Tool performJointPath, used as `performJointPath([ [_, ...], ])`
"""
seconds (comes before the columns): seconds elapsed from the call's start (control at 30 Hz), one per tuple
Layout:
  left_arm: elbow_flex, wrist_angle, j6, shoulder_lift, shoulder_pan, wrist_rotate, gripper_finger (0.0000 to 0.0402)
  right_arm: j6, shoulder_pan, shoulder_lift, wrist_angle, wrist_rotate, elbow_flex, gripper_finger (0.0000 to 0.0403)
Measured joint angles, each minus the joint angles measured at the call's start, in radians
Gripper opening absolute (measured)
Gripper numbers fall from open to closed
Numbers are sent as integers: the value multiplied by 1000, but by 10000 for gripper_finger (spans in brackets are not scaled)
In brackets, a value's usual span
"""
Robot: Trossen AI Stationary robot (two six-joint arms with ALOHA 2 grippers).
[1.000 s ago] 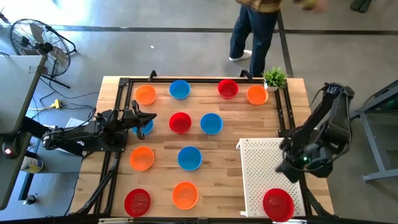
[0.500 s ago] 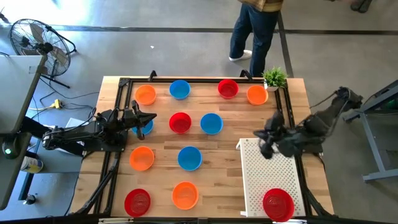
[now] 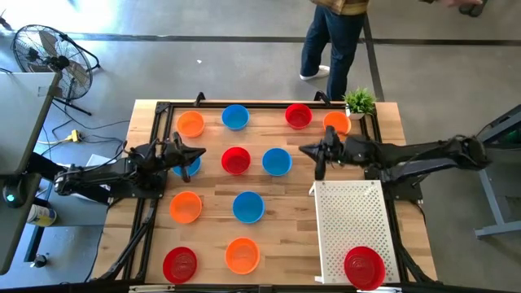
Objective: Pick & Place Mini bowls
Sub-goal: Put the orange bowl on the shelf
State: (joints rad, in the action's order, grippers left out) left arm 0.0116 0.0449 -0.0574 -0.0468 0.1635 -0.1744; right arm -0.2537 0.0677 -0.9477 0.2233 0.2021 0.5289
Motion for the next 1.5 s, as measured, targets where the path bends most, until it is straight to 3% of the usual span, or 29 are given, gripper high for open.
performJointPath([
  [0.2,0,2,-3,-31,0,-28,0,10,154,-98,8,-46,48,0],
  [0.37,0,4,-3,-37,0,-29,0,19,205,-194,-114,-12,163,0],
  [0.67,0,-3,-27,-37,0,-30,0,-164,275,-335,-709,133,449,14],
  [0.83,0,-3,-30,-37,0,-22,0,-296,309,-341,-929,225,492,53],
  [1.07,0,-8,-28,-37,0,3,0,-377,375,-342,-884,227,351,115],
  [1.5,0,-9,-27,-37,0,8,0,-333,538,-342,-725,172,182,201],
])
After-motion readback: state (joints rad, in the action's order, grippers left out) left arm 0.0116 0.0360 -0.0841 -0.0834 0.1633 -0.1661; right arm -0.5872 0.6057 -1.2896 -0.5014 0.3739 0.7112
